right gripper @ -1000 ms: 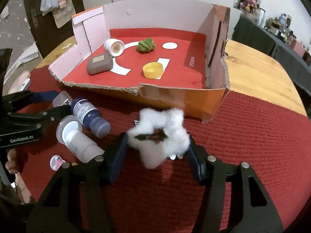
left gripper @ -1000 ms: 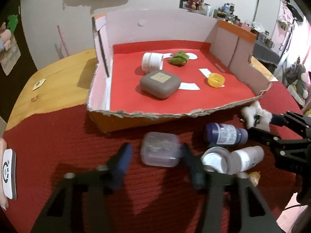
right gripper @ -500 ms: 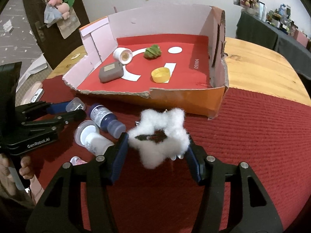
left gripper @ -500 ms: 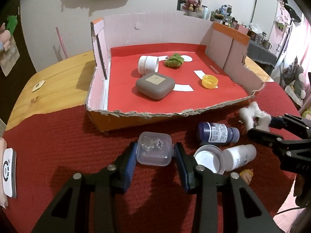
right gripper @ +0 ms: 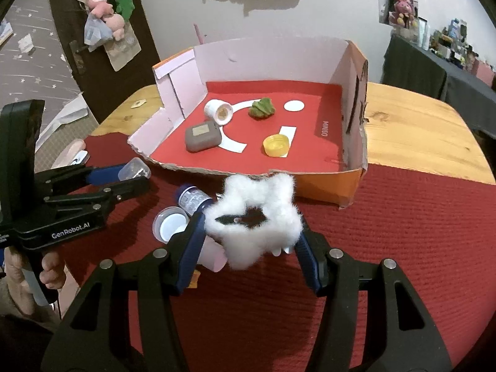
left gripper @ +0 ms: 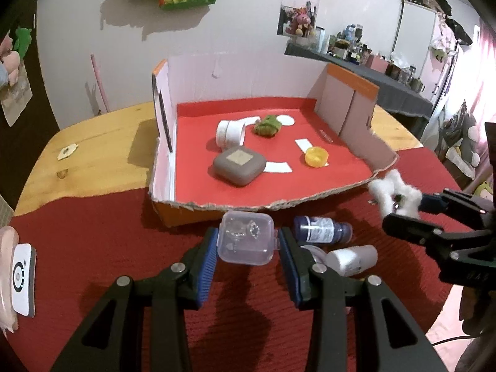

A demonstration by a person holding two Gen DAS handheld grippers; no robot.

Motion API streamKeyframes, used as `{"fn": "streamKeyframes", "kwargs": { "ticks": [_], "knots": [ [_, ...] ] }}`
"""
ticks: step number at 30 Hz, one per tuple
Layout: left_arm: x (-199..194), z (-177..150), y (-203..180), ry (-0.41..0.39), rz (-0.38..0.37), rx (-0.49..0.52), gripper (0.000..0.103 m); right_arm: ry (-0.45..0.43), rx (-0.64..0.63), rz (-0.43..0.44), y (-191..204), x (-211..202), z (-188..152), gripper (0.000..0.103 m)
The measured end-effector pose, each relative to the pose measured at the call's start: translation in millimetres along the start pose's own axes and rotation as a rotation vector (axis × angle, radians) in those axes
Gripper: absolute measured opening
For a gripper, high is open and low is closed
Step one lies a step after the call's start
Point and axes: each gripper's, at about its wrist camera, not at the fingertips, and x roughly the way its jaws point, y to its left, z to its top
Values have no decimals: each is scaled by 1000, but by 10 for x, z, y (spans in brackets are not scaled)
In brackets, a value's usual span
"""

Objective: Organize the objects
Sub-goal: 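Grasp the clear plastic box with the left tool while the right tool holds the fluffy star, then carry the clear box and fluffy star over the red box floor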

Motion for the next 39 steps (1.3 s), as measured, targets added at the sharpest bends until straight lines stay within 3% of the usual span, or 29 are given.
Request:
{"fn": "streamKeyframes", "kwargs": {
  "ticks": [10,21,39],
  "knots": [
    [-54,263,26,-41,-11,-3,41,-53,-23,38,69,-165,242,54],
    [86,597,63,-20,-43,-10,41,-39,-25,96,41,-71,554,54],
    [448,732,-41,106,-107,39,41,98,53,183,-273,384,654,54]
  ]
}}
